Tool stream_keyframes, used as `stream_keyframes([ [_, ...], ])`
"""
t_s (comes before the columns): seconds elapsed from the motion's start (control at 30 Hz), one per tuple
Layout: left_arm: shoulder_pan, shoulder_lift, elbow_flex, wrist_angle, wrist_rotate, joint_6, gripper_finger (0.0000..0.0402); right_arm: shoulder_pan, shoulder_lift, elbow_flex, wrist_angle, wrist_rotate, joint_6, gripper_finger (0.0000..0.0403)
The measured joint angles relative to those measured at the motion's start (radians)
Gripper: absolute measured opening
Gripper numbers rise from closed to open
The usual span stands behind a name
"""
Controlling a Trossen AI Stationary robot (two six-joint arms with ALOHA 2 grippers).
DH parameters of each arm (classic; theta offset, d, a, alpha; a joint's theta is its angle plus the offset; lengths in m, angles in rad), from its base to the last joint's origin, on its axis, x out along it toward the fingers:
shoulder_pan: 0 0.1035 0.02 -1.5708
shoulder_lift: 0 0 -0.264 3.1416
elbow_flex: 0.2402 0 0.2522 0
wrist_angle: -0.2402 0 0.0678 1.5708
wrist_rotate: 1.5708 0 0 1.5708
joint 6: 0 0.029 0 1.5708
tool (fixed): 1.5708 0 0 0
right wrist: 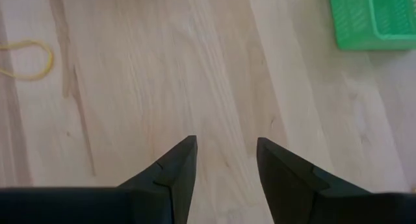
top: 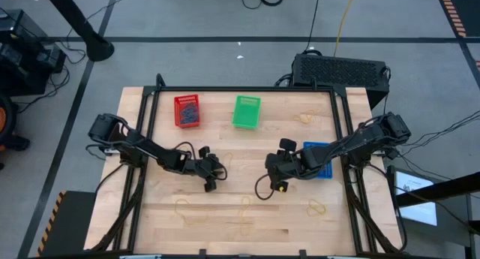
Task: Sort rubber bands into baskets
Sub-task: Put the yellow rubber band into the green bin
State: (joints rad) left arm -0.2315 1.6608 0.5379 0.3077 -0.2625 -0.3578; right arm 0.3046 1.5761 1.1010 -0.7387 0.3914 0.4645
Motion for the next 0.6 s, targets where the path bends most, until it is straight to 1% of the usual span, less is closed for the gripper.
stream_keyframes([
  [0.13, 0.0, 0.011, 0.002, 0.003, 0.019, -0.026, 0.0108, 0.015, 0.0, 0.0, -0.001, 0.0, -0.002, 0.0153],
  [0.2, 0.0, 0.013, 0.002, -0.001, 0.017, -0.026, 0.0097, 0.024, 0.0, 0.0, -0.007, 0.0, -0.003, 0.0153],
  [0.3, 0.0, 0.014, 0.002, -0.011, -0.001, -0.021, 0.0057, 0.035, 0.0, 0.0, -0.027, 0.0, -0.004, 0.0153],
  [0.37, 0.0, 0.014, 0.002, -0.021, -0.038, -0.021, 0.002, 0.039, 0.0, 0.0, -0.028, 0.0, -0.004, 0.0153],
  [0.4, -0.001, 0.014, 0.002, -0.024, -0.055, -0.021, 0.0011, 0.039, 0.0, 0.0, -0.028, 0.0, -0.004, 0.0153],
  [0.47, -0.001, 0.015, 0.002, -0.026, -0.086, -0.014, 0.0008, 0.039, 0.0, 0.0, -0.029, 0.0, -0.001, 0.0153],
  [0.6, 0.001, 0.008, -0.002, 0.003, -0.108, 0.045, 0.0004, 0.039, 0.0, 0.0, -0.029, 0.0, -0.002, 0.0153],
])
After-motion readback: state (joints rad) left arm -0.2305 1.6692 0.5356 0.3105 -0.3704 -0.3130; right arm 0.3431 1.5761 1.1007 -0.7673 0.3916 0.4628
